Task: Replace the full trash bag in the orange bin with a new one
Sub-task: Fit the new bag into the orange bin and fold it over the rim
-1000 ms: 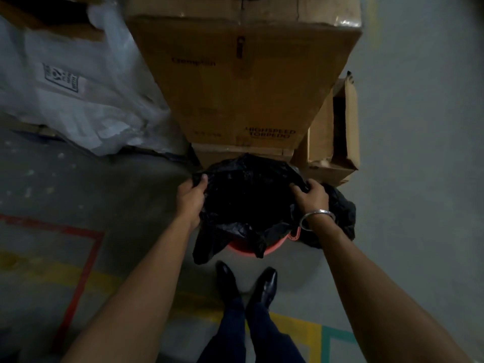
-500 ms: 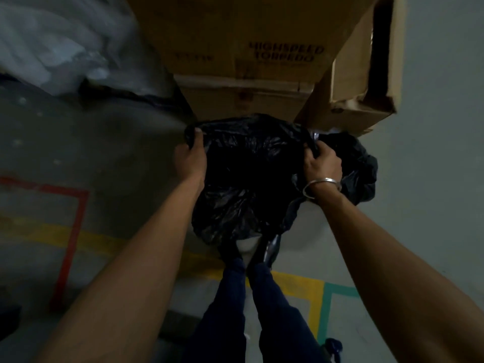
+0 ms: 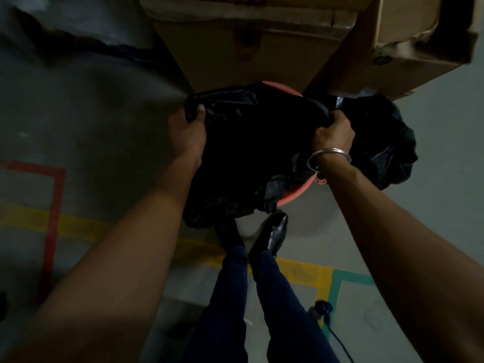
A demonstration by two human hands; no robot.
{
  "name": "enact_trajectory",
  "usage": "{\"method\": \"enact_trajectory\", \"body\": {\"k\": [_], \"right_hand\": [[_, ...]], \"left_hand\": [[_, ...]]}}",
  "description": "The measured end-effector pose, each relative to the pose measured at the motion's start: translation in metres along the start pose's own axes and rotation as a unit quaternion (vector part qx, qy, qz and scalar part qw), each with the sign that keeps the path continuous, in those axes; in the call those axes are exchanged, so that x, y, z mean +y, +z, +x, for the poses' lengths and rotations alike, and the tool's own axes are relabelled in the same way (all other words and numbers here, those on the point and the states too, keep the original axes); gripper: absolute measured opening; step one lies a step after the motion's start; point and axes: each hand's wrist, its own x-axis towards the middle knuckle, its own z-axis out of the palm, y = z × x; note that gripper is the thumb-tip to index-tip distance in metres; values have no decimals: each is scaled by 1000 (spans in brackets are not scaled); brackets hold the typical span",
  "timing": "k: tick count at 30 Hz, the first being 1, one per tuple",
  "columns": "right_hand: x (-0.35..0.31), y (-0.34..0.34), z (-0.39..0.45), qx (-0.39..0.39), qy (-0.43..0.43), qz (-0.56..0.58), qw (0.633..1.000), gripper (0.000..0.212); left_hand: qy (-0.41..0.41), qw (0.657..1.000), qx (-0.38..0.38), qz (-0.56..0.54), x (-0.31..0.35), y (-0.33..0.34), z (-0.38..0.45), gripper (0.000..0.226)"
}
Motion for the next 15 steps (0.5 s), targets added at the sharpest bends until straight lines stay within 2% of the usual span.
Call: {"method": "enact_trajectory", "body": {"k": [3, 4, 6, 8, 10, 12, 15], "right_hand": [[6, 17, 12, -13, 17, 57, 998, 27], [8, 22, 15, -17, 5, 68, 998, 32], [12, 28, 17, -20, -44, 64, 997, 51], [16, 34, 24, -25, -81, 34, 996, 60], [21, 38, 36, -33, -92, 19, 995, 48], [24, 43, 54, -51, -74, 39, 995, 32], [27, 52, 77, -73, -47, 31, 996, 32]], "left_hand": [[-13, 1000, 9, -3, -13, 14, 16, 24], [-28, 999, 13, -9, -17, 19, 22, 21], [-49, 998, 17, -18, -22, 25, 31, 36], [-35, 998, 43, 6, -25, 30, 42, 55], [-22, 997, 52, 49, -26, 34, 52, 58], [-31, 997, 26, 67, -27, 42, 64, 45], [-23, 993, 2, 118, -28, 55, 82, 35]]}}
